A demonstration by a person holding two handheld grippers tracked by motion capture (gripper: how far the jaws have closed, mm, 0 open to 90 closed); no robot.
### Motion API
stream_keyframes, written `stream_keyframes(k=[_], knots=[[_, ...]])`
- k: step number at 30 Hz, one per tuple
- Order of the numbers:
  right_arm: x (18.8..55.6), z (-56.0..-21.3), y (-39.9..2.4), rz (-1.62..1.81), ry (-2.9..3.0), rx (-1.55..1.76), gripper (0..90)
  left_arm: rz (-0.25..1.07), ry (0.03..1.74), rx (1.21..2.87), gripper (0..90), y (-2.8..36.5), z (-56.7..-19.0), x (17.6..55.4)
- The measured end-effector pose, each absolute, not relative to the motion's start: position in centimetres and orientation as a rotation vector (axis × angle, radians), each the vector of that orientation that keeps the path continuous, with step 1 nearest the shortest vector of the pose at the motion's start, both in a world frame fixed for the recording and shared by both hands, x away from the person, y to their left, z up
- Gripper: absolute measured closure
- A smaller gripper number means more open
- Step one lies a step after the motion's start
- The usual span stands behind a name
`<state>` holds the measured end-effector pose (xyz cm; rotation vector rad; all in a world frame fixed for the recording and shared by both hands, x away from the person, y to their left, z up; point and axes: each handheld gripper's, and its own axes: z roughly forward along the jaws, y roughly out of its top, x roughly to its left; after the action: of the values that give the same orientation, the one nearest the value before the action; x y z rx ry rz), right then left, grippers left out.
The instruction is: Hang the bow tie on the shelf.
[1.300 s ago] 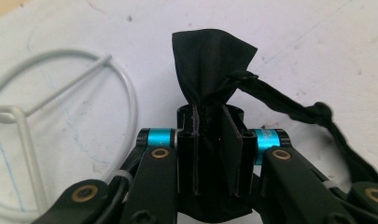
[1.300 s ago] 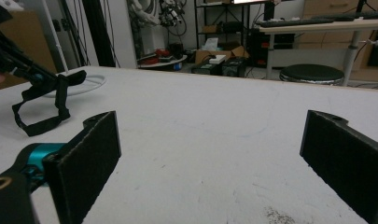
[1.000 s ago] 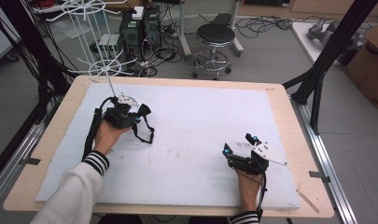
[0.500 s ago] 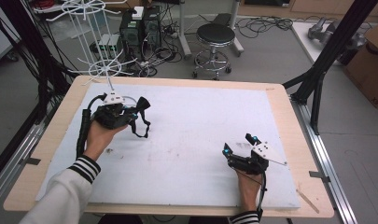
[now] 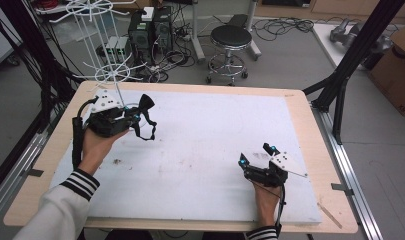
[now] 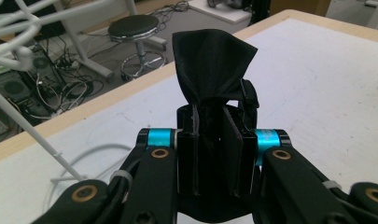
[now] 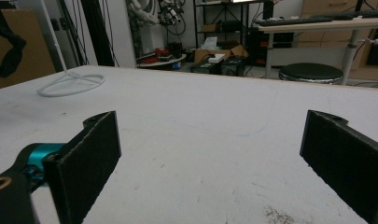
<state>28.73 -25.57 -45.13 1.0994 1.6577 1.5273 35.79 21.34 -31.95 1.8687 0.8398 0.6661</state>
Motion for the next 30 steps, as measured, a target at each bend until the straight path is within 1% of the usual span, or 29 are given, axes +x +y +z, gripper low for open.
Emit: stream_keyframes(k=[12,23,30], knots=[[28.7,-45.1,-25.6,1.528,1.653,1.098,4.1,0.731,0.855,1.763,76.5,22.6,-29.7,35.1],[28.7,-45.1,-25.6,1.528,1.654,1.1,4.1,0.786,0.854,1.718,76.6,24.2,-27.7,34.8],[28.7,-45.1,-25.6,1.526,1.657,1.1,4.1,0.822,0.878,1.689,76.5,25.2,-26.7,35.3]])
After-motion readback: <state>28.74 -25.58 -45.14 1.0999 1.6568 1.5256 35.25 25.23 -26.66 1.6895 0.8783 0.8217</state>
